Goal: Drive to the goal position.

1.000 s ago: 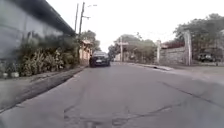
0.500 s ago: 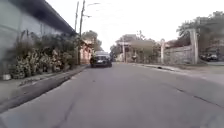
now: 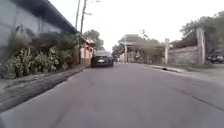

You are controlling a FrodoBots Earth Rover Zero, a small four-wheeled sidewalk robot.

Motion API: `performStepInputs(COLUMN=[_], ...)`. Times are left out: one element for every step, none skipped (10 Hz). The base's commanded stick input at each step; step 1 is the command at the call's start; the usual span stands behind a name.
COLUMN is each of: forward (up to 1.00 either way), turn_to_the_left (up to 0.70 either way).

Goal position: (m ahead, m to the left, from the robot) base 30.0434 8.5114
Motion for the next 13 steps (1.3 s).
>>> performStepInputs(forward=[1.0,1.0,1.0,1.0,1.0,1.0,1.0,1.0,1.0,1.0,1.0,1.0,1.0], turn_to_the_left=[0.0,0.0,0.0,0.0,0.0,0.0,0.0,0.0,0.0,0.0,0.0,0.0,0.0])
